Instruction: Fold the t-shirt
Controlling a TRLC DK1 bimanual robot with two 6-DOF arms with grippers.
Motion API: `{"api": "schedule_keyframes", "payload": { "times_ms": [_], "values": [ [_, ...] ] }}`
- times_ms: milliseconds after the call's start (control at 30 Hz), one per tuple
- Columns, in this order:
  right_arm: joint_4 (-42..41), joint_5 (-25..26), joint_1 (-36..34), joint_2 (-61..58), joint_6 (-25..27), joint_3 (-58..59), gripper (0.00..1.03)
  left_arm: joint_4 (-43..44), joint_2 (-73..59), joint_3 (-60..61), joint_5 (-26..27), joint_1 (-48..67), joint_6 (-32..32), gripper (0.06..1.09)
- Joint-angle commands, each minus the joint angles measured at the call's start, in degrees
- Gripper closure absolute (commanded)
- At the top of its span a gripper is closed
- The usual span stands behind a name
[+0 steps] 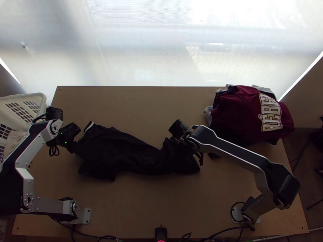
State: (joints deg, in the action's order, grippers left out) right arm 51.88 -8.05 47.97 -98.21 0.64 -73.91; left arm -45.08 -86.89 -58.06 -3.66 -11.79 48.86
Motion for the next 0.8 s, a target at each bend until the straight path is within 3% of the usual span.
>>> {"api": "schedule_keyframes", "payload": {
  "times_ms": [0, 67, 100, 333, 567, 767],
  "values": [
    [-6.9, -2.6, 0.0, 0.2, 1.1, 3.6, 0.85, -1.8, -1.6, 1.0, 4.2, 1.7, -4.4, 1.05],
    [-8.8, -2.6, -0.2, 0.6, 1.4, 5.0, 0.99, -3.2, -1.7, 1.2, 4.6, 2.5, -5.3, 1.05],
    [-9.3, -2.7, -0.3, 0.7, 1.6, 5.5, 1.00, -3.8, -1.8, 1.2, 5.2, 2.7, -5.9, 1.05],
    [-7.6, -3.1, -2.1, 5.8, 2.1, 5.7, 1.00, -13.4, 2.4, -1.8, 7.8, 1.6, -7.5, 1.05],
    [2.0, -4.9, -8.7, 16.7, 4.5, -3.1, 1.00, -36.8, 8.4, -19.1, 13.9, 0.9, -6.9, 1.05],
    [4.6, -4.8, -15.7, 20.7, 5.5, -10.2, 1.00, -38.2, 11.2, -32.1, 14.0, 1.5, -8.5, 1.05]
  ]
}}
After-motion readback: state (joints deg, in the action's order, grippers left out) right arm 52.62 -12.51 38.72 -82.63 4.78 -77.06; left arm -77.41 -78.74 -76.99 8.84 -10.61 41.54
